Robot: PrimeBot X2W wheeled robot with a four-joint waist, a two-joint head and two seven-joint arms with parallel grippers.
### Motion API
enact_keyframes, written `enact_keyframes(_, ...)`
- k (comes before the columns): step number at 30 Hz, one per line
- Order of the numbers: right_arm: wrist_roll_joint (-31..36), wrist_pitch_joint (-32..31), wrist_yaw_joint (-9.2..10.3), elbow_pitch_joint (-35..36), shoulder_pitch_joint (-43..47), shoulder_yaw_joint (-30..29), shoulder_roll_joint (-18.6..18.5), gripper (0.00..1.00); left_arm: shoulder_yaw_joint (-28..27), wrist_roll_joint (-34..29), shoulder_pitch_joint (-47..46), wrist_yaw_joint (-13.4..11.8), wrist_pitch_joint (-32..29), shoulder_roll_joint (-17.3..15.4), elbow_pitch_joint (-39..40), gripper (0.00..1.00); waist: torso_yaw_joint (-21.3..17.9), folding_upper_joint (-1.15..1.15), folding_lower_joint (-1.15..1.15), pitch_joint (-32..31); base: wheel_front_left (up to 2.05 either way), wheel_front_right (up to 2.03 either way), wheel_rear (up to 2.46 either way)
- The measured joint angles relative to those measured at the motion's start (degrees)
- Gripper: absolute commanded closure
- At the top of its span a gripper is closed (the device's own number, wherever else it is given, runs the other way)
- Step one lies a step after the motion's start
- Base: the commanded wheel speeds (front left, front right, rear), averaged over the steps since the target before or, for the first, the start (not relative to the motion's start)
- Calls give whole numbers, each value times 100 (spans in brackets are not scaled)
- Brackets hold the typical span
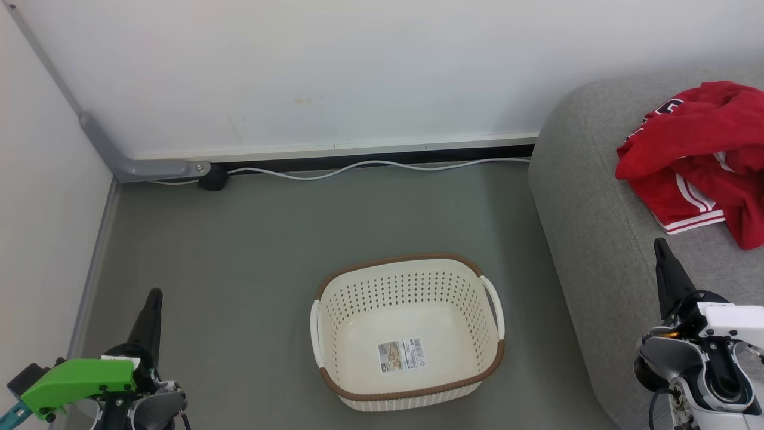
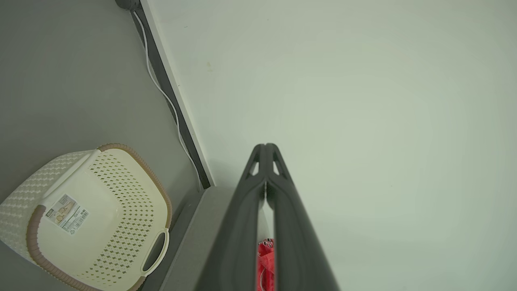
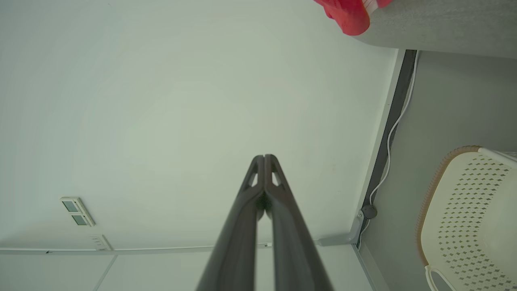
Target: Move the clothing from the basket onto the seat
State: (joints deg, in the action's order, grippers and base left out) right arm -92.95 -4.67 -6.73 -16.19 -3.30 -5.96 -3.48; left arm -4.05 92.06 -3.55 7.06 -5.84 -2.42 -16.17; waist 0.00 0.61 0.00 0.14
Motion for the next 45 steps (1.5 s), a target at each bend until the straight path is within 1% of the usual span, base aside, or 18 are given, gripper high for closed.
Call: enact_keyframes(45,0,-25,0,4,-1,-15,7,100,-9,0,0,0,-16,2,1,100,0,0,0,2,0,0,0)
